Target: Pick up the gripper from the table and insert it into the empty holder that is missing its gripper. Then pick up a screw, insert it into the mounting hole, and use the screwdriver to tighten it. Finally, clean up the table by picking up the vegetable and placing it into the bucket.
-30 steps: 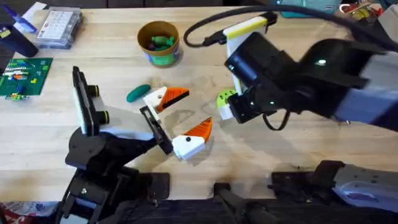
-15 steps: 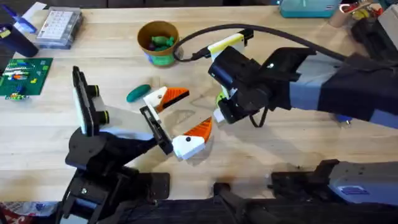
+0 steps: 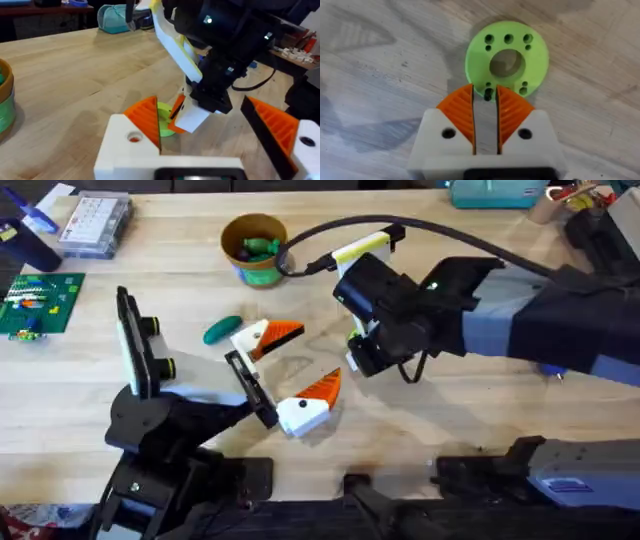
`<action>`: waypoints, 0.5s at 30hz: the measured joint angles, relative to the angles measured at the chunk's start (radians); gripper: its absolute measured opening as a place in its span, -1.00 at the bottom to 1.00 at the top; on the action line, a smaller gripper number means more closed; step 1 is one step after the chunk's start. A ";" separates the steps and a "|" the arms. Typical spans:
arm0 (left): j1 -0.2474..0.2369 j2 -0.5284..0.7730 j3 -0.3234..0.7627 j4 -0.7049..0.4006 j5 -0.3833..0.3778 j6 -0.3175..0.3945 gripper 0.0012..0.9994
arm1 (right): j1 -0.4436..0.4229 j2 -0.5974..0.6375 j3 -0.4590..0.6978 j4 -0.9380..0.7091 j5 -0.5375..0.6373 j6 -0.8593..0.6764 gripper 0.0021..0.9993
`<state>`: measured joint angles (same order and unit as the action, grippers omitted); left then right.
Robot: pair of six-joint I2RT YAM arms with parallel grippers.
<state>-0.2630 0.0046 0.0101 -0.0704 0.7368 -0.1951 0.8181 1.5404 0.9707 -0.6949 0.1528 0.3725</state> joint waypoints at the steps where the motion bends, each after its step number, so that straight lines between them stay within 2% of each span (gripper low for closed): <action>1: 0.000 0.000 0.000 0.000 0.000 0.000 0.98 | 0.000 0.000 0.000 0.000 0.000 0.000 -0.59; 15: 0.000 0.000 0.000 0.000 0.000 0.000 0.98 | 0.000 0.000 0.000 -0.016 0.000 0.000 -0.85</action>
<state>-0.2630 0.0044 0.0101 -0.0704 0.7368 -0.1951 0.8181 1.5403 0.9707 -0.7113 0.1528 0.3721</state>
